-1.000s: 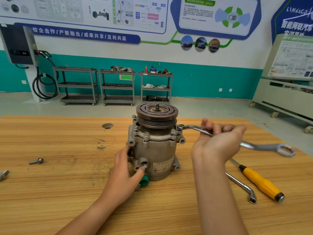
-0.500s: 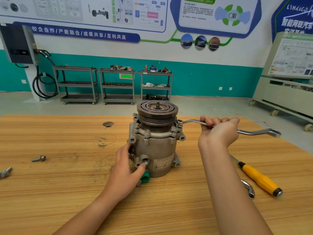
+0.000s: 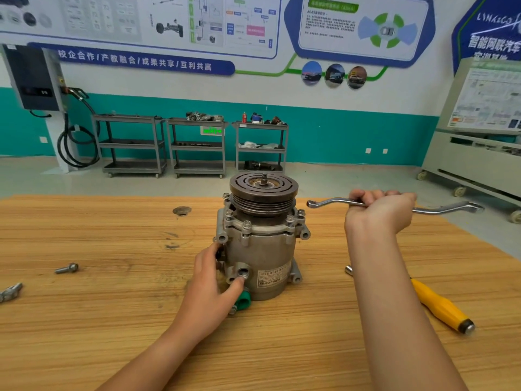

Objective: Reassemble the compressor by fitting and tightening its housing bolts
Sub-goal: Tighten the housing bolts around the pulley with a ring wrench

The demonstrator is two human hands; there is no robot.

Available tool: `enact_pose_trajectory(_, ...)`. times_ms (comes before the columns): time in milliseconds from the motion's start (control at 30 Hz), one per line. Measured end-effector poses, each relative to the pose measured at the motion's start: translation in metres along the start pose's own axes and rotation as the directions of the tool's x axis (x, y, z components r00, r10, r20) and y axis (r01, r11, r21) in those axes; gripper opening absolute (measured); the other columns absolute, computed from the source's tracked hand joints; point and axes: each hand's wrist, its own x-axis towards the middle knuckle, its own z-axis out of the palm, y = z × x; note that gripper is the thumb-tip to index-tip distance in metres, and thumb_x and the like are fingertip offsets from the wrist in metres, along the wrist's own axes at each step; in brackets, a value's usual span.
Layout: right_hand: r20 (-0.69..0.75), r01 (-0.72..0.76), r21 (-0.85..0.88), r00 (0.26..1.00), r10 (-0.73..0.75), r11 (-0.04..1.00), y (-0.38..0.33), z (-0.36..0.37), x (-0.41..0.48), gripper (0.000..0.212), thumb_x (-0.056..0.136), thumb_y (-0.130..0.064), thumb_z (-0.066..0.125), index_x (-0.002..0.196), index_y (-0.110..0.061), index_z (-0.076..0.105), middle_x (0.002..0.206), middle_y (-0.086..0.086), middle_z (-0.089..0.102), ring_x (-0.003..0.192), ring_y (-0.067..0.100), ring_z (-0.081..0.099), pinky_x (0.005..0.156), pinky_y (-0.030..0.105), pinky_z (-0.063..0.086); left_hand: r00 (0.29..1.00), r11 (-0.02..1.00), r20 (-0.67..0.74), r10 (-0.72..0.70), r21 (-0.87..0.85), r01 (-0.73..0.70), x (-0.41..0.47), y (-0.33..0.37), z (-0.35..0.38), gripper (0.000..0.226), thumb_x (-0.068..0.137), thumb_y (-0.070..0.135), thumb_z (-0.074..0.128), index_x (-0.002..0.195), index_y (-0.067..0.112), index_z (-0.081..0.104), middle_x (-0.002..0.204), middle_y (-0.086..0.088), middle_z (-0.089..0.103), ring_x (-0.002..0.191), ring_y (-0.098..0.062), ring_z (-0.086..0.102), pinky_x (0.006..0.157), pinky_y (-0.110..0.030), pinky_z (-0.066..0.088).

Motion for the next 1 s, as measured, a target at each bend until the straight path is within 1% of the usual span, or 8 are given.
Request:
enact_pose_trajectory(200, -0.008, -0.009, -0.148, 1.0, 0.008, 0.989, 0.014, -0.003, 0.003, 0.044, 0.103, -0.032, 0.026, 0.062, -0.016, 0.027, 0.047, -0.005, 0.021, 0.036, 0.011, 0.02, 0.04, 0.017, 0.027, 1.0, 1.0, 0.001, -0.003, 0.003, 0.003, 0.0, 0.002, -0.001, 0.075, 0.086, 0.032, 0.063, 0.145, 0.027, 0.017, 0.137, 0.014, 0.025, 0.124, -0.004, 0.035, 0.107, -0.034, 0.034)
enact_pose_trajectory(467, 0.073, 0.154, -0.279, 0.988, -0.139, 0.948, 0.021, -0.006, 0.003, 0.033, 0.102, -0.032, 0.032, 0.075, -0.014, 0.035, 0.05, -0.003, 0.032, 0.034, 0.008, 0.031, 0.041, 0.019, 0.041, 1.0, 1.0, -0.001, 0.001, -0.005, -0.001, 0.0, 0.001, -0.001, 0.076, 0.086, 0.032, 0.063, 0.145, 0.029, 0.017, 0.131, 0.018, 0.024, 0.121, -0.002, 0.035, 0.103, -0.028, 0.035)
enact_pose_trajectory(600, 0.159, 0.232, -0.243, 0.967, -0.198, 0.942, 0.022, -0.013, -0.004, 0.038, 0.101, -0.029, 0.033, 0.066, -0.015, 0.032, 0.039, -0.009, 0.03, 0.034, 0.009, 0.031, 0.042, 0.02, 0.042, 1.0, 1.0, 0.0, 0.0, -0.009, 0.0, 0.0, 0.0, 0.0, 0.075, 0.086, 0.032, 0.063, 0.145, 0.029, 0.017, 0.129, 0.02, 0.022, 0.12, 0.0, 0.033, 0.1, -0.023, 0.031)
enact_pose_trajectory(700, 0.204, 0.27, -0.228, 0.953, -0.225, 0.936, 0.022, -0.022, -0.013, 0.043, 0.101, -0.026, 0.034, 0.06, -0.016, 0.03, 0.039, -0.009, 0.029, 0.035, 0.01, 0.033, 0.047, 0.024, 0.046, 1.0, 1.0, 0.001, -0.004, -0.008, 0.004, -0.001, 0.0, -0.001, 0.076, 0.086, 0.031, 0.063, 0.145, 0.028, 0.017, 0.131, 0.018, 0.024, 0.123, -0.003, 0.034, 0.102, -0.026, 0.033)
enact_pose_trajectory(800, 0.256, 0.35, -0.257, 0.924, -0.286, 0.901, 0.023, -0.034, -0.027, 0.042, 0.101, -0.025, 0.034, 0.06, -0.015, 0.033, 0.04, -0.009, 0.036, 0.04, 0.009, 0.042, 0.055, 0.025, 0.051, 1.0, 1.0, -0.001, 0.004, 0.003, -0.004, 0.0, 0.0, -0.001, 0.075, 0.086, 0.03, 0.063, 0.145, 0.027, 0.017, 0.128, 0.018, 0.024, 0.124, -0.004, 0.034, 0.103, -0.029, 0.035)
enact_pose_trajectory(867, 0.316, 0.413, -0.279, 0.892, -0.324, 0.867, 0.027, -0.046, -0.038, 0.043, 0.101, -0.023, 0.034, 0.059, -0.017, 0.039, 0.044, -0.01, 0.042, 0.047, 0.009, 0.05, 0.063, 0.026, 0.05, 1.0, 1.0, -0.002, 0.003, 0.004, -0.003, 0.001, 0.0, 0.0, 0.075, 0.086, 0.03, 0.063, 0.145, 0.027, 0.017, 0.127, 0.019, 0.023, 0.124, -0.003, 0.034, 0.103, -0.029, 0.035)
enact_pose_trajectory(933, 0.397, 0.481, -0.307, 0.849, -0.348, 0.821, 0.034, -0.058, -0.051, 0.047, 0.099, -0.024, 0.036, 0.054, -0.029, 0.048, 0.05, -0.009, 0.049, 0.058, 0.01, 0.057, 0.071, 0.027, 0.049, 1.0, 1.0, -0.004, 0.0, 0.005, 0.0, 0.001, 0.0, 0.0, 0.075, 0.086, 0.031, 0.063, 0.145, 0.027, 0.017, 0.128, 0.018, 0.024, 0.124, -0.003, 0.034, 0.102, -0.029, 0.036)
enact_pose_trajectory(1000, 0.462, 0.537, -0.341, 0.811, -0.36, 0.772, 0.04, -0.066, -0.063, 0.044, 0.094, -0.026, 0.04, 0.053, -0.033, 0.053, 0.057, -0.009, 0.057, 0.068, 0.009, 0.061, 0.075, 0.026, 0.047, 1.0, 1.0, 0.0, -0.012, 0.003, 0.012, 0.001, 0.0, 0.0, 0.076, 0.086, 0.032, 0.063, 0.146, 0.027, 0.016, 0.134, 0.014, 0.026, 0.125, -0.004, 0.035, 0.103, -0.032, 0.038)
